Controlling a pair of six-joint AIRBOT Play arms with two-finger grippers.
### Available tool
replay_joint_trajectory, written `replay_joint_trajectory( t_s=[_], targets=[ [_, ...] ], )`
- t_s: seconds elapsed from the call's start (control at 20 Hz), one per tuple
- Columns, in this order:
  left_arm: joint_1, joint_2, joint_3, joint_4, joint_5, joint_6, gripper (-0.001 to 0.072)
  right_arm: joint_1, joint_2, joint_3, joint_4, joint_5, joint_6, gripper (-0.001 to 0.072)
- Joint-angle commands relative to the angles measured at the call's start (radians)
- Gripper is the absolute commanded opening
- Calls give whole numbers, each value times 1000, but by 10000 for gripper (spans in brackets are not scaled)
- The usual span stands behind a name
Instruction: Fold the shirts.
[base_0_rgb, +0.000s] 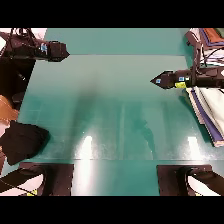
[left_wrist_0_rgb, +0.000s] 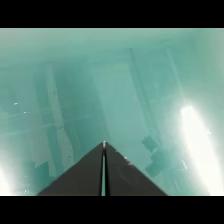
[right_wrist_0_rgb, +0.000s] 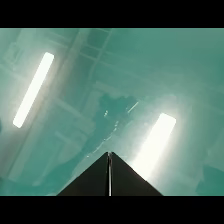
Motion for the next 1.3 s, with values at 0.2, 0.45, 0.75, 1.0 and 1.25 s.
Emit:
replay_joint_trajectory(
  t_s=[0.2, 0.45, 0.75, 1.0, 1.25],
  targets=[
    [0, 1, 0, 0, 15, 0, 28, 2, 0, 1, 1, 2, 1, 16],
    [0, 1, 0, 0, 14, 0, 28, 2, 0, 1, 1, 7, 1, 16],
    [5, 2, 2, 4, 31, 0, 28, 2, -1, 1, 0, 45, 1, 16],
    [39, 108, -37, 335, -294, -12, 27, 2, 0, 1, 0, 51, 1, 16],
    [38, 363, -366, 635, -444, -99, 29, 2, 0, 1, 0, 54, 1, 16]
  ],
)
